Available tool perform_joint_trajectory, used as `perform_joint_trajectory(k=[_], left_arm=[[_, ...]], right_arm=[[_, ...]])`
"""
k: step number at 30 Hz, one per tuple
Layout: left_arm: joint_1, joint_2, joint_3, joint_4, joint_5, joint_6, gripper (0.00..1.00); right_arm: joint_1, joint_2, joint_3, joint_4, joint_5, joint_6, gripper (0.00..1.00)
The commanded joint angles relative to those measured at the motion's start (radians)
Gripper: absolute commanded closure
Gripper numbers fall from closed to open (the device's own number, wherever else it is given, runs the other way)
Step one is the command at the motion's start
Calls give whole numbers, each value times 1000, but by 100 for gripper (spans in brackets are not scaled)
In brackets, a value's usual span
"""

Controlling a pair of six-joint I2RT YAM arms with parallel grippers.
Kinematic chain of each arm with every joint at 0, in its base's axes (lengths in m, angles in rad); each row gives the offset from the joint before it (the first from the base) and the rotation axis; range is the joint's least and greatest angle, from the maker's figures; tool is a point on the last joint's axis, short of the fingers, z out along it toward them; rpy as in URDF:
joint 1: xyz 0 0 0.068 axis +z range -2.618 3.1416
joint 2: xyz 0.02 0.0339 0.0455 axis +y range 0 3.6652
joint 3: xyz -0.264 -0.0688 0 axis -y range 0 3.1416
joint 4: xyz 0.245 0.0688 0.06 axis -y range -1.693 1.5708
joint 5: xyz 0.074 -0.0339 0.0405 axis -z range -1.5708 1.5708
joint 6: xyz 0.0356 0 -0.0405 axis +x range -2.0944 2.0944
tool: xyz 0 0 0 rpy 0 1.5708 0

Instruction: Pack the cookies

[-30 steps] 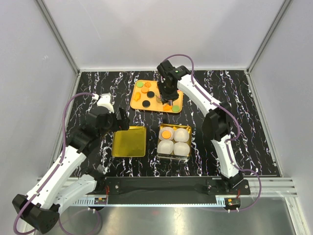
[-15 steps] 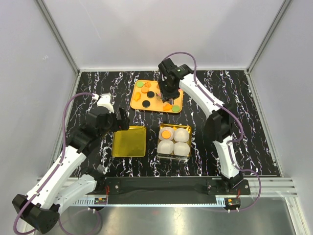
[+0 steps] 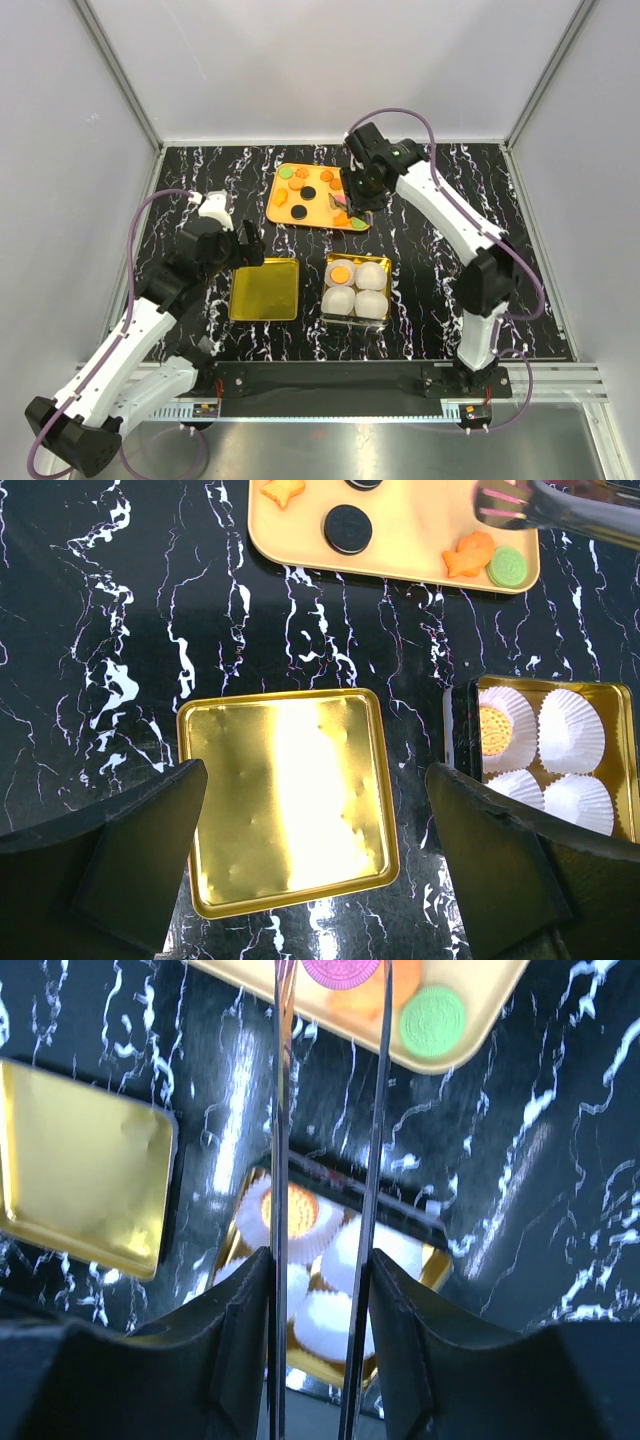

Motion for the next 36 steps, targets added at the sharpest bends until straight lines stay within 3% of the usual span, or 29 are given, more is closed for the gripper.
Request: perform_joint_trajectory(k=[1, 16, 36], left_arm=[[5, -6, 8, 36, 17, 4, 1], [5, -1, 8, 37, 23, 4, 1], [5, 10, 6, 34, 17, 4, 1]], right_arm=[[1, -141, -57, 31, -43, 20, 53], [50, -608, -519, -8, -44, 108, 53], [99, -736, -810, 58, -89, 174, 53]])
